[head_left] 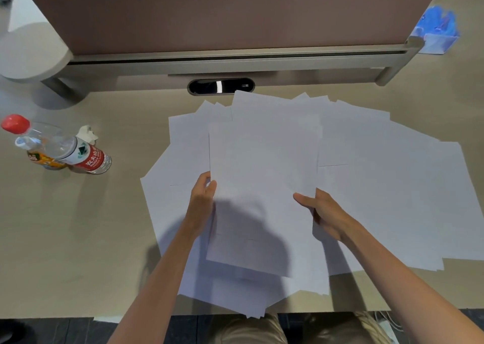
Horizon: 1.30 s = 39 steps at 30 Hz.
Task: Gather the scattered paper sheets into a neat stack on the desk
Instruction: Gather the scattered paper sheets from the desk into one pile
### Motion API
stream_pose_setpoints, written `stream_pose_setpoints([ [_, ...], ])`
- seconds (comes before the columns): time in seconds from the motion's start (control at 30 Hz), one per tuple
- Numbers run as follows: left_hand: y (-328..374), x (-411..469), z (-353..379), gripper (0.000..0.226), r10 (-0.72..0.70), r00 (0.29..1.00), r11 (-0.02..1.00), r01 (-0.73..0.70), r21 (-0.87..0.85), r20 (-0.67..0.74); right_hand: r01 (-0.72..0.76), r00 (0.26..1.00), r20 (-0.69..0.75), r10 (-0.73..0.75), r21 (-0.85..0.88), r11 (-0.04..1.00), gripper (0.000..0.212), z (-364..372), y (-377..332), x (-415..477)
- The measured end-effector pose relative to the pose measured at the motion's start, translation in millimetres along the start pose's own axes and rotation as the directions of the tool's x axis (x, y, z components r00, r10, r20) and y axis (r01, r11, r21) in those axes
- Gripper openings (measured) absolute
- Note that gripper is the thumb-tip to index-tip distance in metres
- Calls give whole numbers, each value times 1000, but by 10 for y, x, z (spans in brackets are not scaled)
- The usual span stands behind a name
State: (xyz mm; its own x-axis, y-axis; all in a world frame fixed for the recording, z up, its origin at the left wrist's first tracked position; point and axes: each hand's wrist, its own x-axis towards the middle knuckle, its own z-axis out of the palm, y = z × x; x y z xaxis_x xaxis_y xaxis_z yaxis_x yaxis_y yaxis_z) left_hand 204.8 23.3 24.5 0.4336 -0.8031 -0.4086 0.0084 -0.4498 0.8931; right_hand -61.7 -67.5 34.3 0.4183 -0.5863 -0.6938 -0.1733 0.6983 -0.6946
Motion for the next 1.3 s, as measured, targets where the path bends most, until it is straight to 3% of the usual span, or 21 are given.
stream_pose_setpoints([
  [0.17,145,82,229,21,-52,998,998,51,41,28,-14,1000,-7,13,-21,1000,33,-89,-119,3],
  [0.27,132,147,348,33,-126,991,984,121,131,35,-33,999,-22,32,-15,999,36,-98,-135,51],
  [0.37,152,213,365,24,-86,993,986,74,151,75,-85,996,-3,86,84,993,41,-138,-201,96],
  [0.47,199,322,370,17,-75,994,988,64,140,74,-130,989,-51,135,97,987,72,-179,-237,190],
  [0.57,268,373,461,27,-145,983,978,126,164,112,-134,986,-101,136,27,991,99,-217,-162,328],
  [0.7,303,456,574,30,-275,953,924,226,309,126,-85,988,-132,81,-28,996,50,-55,-223,308],
  [0.8,274,600,456,35,-213,976,901,179,395,42,-45,978,-204,31,-66,997,42,-87,-197,351],
  [0.9,321,683,198,19,-153,978,895,198,399,-142,-31,962,-270,25,-19,999,39,-143,-203,375],
  [1.0,361,812,-128,20,-82,880,835,318,450,-468,-14,951,-307,27,45,999,37,-173,-212,411],
  [1.07,334,928,-303,28,-97,801,839,385,384,-591,-15,944,-327,34,62,998,34,-163,-207,442],
  [1.13,297,1025,-396,42,-136,778,834,424,353,-613,-18,937,-346,39,66,998,35,-139,-182,469],
  [1.3,352,1188,-420,65,-103,798,808,415,418,-594,18,917,-398,24,101,995,31,-80,-111,504],
])
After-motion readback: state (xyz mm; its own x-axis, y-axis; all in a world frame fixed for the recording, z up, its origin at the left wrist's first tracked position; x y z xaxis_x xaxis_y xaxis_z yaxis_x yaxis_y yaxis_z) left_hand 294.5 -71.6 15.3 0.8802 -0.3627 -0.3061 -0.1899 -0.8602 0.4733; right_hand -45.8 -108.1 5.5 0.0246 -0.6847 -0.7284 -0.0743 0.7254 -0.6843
